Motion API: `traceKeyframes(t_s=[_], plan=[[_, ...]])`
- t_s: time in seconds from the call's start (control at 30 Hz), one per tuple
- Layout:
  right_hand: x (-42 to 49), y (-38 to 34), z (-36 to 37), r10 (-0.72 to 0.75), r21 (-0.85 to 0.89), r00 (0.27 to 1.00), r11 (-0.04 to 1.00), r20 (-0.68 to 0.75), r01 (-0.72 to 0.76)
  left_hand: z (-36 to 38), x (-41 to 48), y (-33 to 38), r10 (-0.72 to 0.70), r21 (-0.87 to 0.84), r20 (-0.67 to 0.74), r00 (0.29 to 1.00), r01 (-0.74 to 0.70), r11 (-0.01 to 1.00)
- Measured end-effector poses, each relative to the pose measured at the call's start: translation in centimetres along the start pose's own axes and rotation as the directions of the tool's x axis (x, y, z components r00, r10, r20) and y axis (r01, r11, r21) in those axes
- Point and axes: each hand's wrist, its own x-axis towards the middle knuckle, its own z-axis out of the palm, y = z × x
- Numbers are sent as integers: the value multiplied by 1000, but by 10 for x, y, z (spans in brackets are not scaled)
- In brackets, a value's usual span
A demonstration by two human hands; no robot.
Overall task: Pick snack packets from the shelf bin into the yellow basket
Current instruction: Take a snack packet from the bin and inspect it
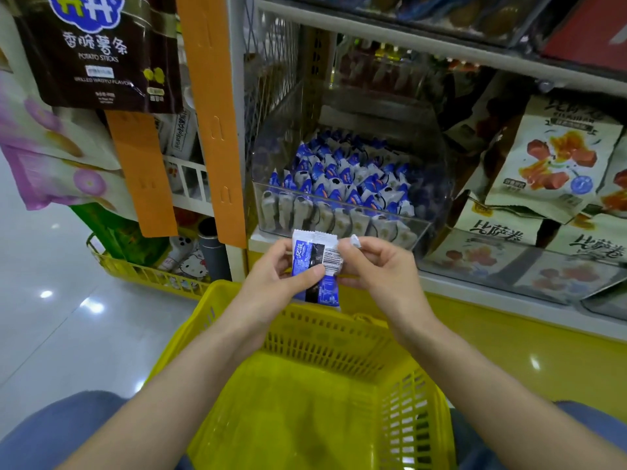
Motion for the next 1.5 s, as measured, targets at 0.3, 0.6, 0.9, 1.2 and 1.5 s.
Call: traceKeyframes(t_s=[0.3,0.6,0.9,1.2,1.5], plan=[[-1,7,-2,-93,-70,993,994,-72,88,7,2,-16,193,355,-72,979,-155,922],[-11,18,0,-223,-348,974,911,38,222,14,-4,-12,17,35,28,999,-18,999],[-10,17,-13,-216,-455,965,852,149,261,12,-4,-11,22,29,54,998,-24,999],[-15,28,-25,-163,-363,987,919,2,153,15,-6,-23,-70,-30,37,997,71,997],[-33,78,-60,-8,-264,996,964,-94,-17,35,-15,-70,-174,197,137,975,145,970]])
